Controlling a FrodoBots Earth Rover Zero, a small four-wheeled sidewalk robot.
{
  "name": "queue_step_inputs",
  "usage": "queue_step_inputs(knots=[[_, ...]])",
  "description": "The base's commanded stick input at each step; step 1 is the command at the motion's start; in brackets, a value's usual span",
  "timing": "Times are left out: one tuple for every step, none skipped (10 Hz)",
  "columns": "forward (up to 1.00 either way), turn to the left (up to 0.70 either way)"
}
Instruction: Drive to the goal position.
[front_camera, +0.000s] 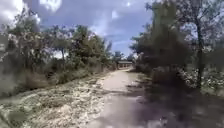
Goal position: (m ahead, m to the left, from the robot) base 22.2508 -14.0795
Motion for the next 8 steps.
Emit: queue_step_inputs(knots=[[0.7, 0.0], [0.7, 0.0], [0.7, 0.0], [0.7, 0.0], [0.7, 0.0], [0.7, 0.0], [0.7, 0.0], [0.7, 0.0]])
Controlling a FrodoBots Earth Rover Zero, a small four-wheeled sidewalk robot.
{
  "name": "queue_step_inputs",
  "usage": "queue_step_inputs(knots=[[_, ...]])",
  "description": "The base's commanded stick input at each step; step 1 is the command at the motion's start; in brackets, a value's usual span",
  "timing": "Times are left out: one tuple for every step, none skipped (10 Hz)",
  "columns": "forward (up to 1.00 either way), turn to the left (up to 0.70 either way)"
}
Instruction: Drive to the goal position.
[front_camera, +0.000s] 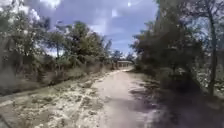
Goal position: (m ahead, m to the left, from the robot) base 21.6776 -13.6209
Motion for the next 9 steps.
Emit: queue_step_inputs(knots=[[0.7, 0.0], [0.7, 0.0], [0.7, 0.0], [0.7, 0.0], [0.7, 0.0], [0.7, 0.0], [0.7, 0.0], [0.7, 0.0], [0.7, 0.0]])
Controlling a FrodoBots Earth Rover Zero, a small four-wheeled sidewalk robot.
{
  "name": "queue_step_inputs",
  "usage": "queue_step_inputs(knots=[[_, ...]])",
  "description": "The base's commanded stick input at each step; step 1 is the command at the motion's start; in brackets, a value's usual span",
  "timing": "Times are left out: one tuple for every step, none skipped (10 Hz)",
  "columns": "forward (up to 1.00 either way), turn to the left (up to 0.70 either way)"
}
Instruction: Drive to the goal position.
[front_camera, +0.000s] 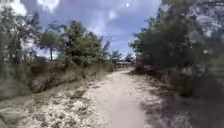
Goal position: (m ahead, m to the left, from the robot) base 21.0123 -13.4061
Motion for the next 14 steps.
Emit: queue_step_inputs(knots=[[0.7, 0.0], [0.7, 0.0], [0.7, 0.0], [0.7, 0.0], [0.7, 0.0], [0.7, 0.0], [0.7, 0.0], [0.7, 0.0], [0.7, 0.0], [0.7, 0.0], [0.7, 0.0], [0.7, 0.0], [0.7, 0.0], [0.7, 0.0]])
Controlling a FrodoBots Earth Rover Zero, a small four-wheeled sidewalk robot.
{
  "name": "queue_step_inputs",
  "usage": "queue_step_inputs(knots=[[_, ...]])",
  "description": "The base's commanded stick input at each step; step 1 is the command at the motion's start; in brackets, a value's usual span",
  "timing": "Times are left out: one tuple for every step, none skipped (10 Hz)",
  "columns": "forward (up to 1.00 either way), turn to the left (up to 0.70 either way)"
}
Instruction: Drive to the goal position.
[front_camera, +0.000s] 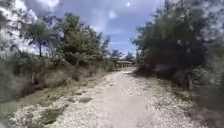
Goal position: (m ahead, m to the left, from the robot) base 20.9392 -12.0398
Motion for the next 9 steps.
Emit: queue_step_inputs(knots=[[0.7, 0.0], [0.7, 0.0], [0.7, 0.0], [0.7, 0.0], [0.7, 0.0], [0.7, 0.0], [0.7, 0.0], [0.7, 0.0], [0.7, 0.0]])
